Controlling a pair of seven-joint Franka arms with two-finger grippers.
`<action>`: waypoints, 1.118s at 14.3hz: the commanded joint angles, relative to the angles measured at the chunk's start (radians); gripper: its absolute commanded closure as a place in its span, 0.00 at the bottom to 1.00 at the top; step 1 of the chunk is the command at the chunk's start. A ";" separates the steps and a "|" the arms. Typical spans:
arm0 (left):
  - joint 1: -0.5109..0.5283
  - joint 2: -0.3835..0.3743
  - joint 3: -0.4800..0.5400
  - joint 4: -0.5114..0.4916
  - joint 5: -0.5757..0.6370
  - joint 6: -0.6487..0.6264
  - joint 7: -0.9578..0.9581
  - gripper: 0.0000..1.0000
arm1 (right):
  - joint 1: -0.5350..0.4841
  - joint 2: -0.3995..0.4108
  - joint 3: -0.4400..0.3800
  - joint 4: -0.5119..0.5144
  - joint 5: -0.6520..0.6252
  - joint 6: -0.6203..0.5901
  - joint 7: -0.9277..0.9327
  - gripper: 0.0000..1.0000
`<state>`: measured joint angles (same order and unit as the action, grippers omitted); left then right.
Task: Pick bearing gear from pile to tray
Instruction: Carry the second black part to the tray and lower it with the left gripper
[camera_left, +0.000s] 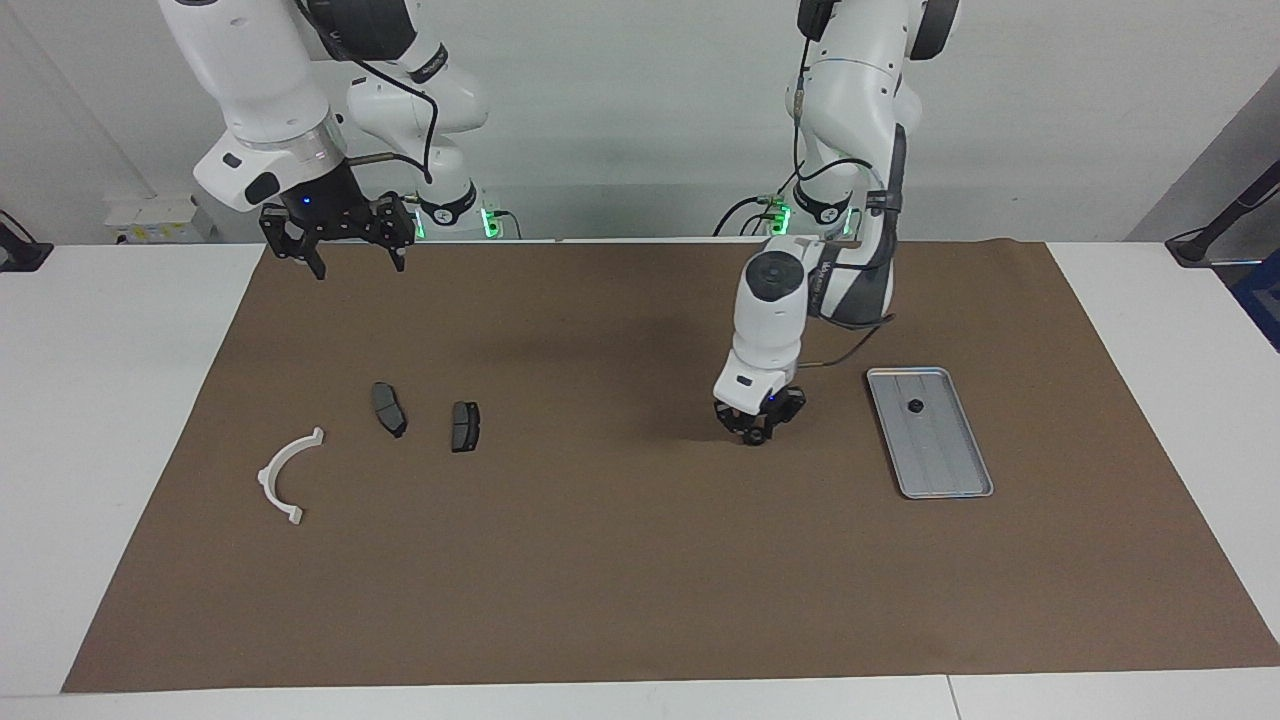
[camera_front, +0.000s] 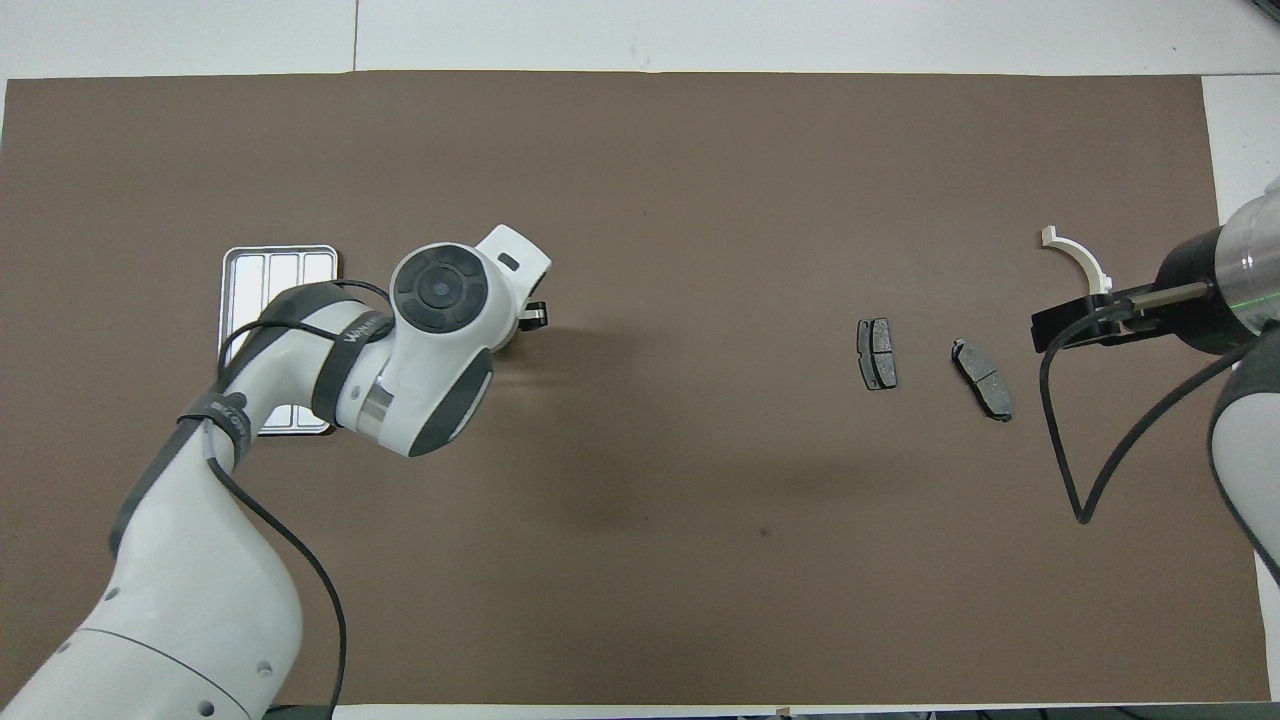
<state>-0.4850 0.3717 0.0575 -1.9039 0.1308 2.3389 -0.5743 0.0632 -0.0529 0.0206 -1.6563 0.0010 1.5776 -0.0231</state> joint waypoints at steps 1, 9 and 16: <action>0.101 -0.081 -0.016 -0.015 0.010 -0.048 0.120 1.00 | 0.004 -0.005 -0.007 -0.011 0.014 0.015 0.017 0.00; 0.331 -0.165 -0.019 -0.047 -0.075 -0.104 0.480 1.00 | 0.007 -0.005 -0.007 -0.010 -0.009 0.015 0.017 0.00; 0.451 -0.180 -0.018 -0.142 -0.123 -0.021 0.700 1.00 | 0.007 -0.012 -0.007 -0.016 -0.009 0.005 0.018 0.00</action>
<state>-0.0522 0.2330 0.0524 -1.9698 0.0263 2.2571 0.0884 0.0633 -0.0529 0.0194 -1.6563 0.0000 1.5775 -0.0231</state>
